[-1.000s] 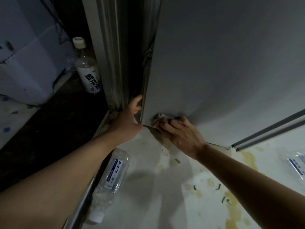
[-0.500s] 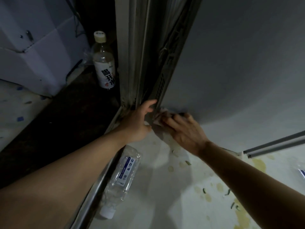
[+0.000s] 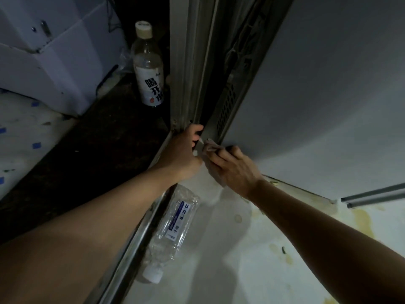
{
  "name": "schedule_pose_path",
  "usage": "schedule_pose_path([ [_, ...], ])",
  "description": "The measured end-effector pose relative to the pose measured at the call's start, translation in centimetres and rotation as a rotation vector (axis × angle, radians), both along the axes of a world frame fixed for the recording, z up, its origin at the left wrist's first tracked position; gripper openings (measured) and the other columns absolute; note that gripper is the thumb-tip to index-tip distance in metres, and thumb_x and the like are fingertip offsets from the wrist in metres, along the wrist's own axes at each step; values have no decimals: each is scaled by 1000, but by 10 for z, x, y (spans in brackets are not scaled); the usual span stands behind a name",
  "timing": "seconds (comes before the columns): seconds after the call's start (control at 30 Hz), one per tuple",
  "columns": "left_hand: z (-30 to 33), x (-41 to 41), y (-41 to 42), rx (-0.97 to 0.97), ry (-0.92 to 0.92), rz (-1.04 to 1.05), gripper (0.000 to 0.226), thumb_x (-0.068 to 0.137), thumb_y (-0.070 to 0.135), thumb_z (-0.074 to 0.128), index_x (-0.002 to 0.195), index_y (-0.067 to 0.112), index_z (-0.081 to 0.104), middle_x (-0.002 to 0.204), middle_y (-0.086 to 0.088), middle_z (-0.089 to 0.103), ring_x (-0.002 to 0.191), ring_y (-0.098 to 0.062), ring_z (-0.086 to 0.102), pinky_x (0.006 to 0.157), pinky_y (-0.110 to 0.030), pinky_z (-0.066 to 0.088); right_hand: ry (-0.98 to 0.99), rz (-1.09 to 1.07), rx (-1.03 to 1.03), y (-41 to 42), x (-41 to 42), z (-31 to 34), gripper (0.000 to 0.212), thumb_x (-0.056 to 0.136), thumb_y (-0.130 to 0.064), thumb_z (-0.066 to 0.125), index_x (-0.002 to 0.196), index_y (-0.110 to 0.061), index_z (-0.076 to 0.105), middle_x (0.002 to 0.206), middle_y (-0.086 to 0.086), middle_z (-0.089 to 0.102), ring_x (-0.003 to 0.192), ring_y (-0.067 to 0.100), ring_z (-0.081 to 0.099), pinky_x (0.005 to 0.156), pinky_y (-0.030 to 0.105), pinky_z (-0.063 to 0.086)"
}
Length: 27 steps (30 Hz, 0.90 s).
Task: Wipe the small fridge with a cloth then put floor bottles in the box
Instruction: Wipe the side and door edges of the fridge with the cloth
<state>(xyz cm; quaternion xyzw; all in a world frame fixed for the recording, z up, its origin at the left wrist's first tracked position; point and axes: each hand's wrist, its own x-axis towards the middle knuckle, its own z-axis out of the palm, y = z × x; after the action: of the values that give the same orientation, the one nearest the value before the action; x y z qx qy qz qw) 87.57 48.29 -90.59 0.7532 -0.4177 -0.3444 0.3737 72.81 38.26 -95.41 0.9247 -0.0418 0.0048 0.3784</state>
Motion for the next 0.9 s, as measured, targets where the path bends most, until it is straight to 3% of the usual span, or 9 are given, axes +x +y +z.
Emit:
schedule_pose_path([
  [0.1,-2,-4,-1,7,-18,5,71,81,-2,63,141,22,33,138,-3,47,122,-15,47,92,-23,39,110,20,-16,-5,-5,-9,39,90,-28,45,125,-34,60,136,-5,52,117,19,52,89,37,26],
  [0.27,-3,-22,-7,-5,-28,-17,75,79,0,66,143,19,30,139,-6,45,121,-15,47,92,-22,37,-15,13,128,-12,-29,-8,35,80,-32,71,114,-29,67,113,-6,64,95,18,61,80,28,41],
  [0.33,-3,-26,-12,-15,-36,-24,77,78,0,66,143,20,29,139,-4,44,117,-11,47,90,-21,36,-74,38,121,-16,-38,-7,27,86,-24,63,112,-29,68,108,-5,65,92,20,58,77,30,37],
  [0.43,-5,-27,-17,-14,-1,-26,80,78,-3,65,144,24,26,140,-1,43,119,-9,46,90,-21,35,-77,55,53,-23,-68,-8,45,90,-5,39,122,-28,61,115,-2,61,96,24,43,78,36,33],
  [0.53,-9,-28,-18,-3,7,-52,82,78,-6,63,143,27,27,140,0,46,124,-10,45,91,-20,34,29,-38,30,-27,-98,0,60,72,-11,70,129,-28,57,117,-2,61,97,24,44,79,36,36],
  [0.6,-10,-28,-18,-10,8,-64,82,77,-7,63,143,26,28,138,0,48,123,-9,46,93,-20,35,28,-92,47,-23,-100,4,63,70,-11,71,129,-25,57,115,-2,63,94,22,54,77,34,39],
  [0.67,-10,-27,-19,-12,-1,-64,80,76,-7,62,142,26,29,136,0,49,123,-10,47,94,-21,36,-77,-98,121,-17,-85,5,45,85,-5,50,126,-21,57,110,1,64,85,23,59,73,34,34],
  [0.77,-7,-28,-20,-25,6,-56,78,76,-8,61,140,26,32,135,-1,51,123,-12,49,99,-26,40,-148,-120,131,-4,-46,3,54,96,-5,18,118,-25,63,104,-2,64,82,20,58,69,33,34],
  [0.9,-5,-36,-20,-36,43,-56,79,77,-9,58,143,24,29,137,-2,49,119,-10,49,95,-25,41,-12,-80,64,0,-28,-1,45,79,-20,51,121,-35,60,120,-6,53,99,20,44,78,34,30],
])
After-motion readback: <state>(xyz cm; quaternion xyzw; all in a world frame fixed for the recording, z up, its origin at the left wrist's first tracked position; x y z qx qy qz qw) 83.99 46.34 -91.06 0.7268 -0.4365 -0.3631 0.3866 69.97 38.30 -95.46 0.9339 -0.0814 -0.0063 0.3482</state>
